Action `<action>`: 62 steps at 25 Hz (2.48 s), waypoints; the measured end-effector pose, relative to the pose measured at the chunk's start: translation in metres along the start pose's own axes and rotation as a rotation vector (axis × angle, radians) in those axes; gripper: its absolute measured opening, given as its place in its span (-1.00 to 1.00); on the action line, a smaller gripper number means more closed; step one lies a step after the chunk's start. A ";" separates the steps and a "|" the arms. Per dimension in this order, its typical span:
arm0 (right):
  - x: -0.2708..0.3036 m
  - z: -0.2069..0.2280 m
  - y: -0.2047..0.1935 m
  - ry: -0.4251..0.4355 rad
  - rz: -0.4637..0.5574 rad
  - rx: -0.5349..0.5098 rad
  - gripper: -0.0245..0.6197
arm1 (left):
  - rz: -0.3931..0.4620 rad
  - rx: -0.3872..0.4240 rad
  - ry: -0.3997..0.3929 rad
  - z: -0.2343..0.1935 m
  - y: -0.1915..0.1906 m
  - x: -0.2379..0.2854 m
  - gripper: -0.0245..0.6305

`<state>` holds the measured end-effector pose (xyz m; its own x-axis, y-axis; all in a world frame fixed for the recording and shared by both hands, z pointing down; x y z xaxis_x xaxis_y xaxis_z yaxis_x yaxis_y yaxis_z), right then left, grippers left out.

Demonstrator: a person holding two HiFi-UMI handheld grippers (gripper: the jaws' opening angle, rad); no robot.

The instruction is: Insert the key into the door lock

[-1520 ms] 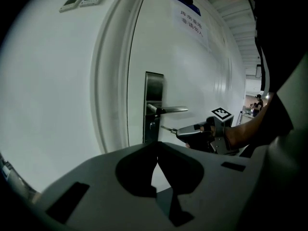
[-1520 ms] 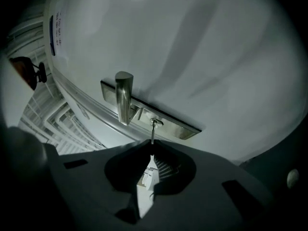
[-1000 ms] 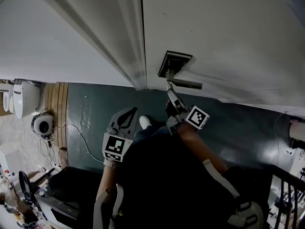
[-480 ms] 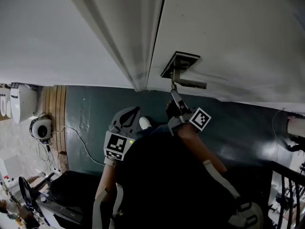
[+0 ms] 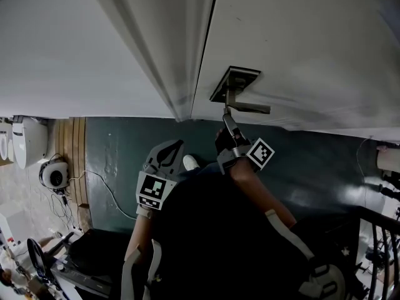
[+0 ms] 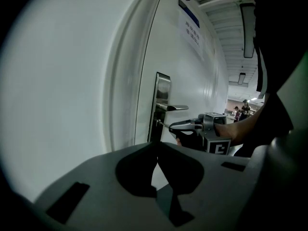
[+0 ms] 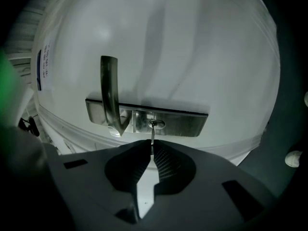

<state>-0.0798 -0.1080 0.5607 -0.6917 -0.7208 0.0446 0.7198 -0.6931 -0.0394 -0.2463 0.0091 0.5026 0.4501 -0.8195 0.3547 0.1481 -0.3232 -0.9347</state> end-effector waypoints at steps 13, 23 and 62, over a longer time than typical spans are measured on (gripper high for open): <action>0.020 -0.002 0.004 0.000 0.062 0.023 -0.83 | 0.004 0.014 0.024 -0.012 0.002 -0.009 -0.90; 0.022 -0.003 0.004 -0.004 0.047 -0.019 -0.82 | 0.011 0.036 0.040 -0.018 0.011 -0.009 -0.90; -0.115 -0.092 0.148 -0.130 -0.142 -0.873 -0.88 | 0.120 0.080 -0.060 0.087 0.097 0.108 -0.90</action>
<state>0.1012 -0.1284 0.4584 -0.7206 -0.6582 0.2179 0.2894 -0.5712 -0.7681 -0.1067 -0.0691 0.4479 0.5200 -0.8197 0.2401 0.1584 -0.1837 -0.9701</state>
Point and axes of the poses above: the fingertips, and each gripper's own axes: x forward along the fingers, z to its right, y out of its top, the point moved 4 cm from there along -x, backward along the fingers, and after that the axes turned 5 degrees about x, right-handed, at the moved point
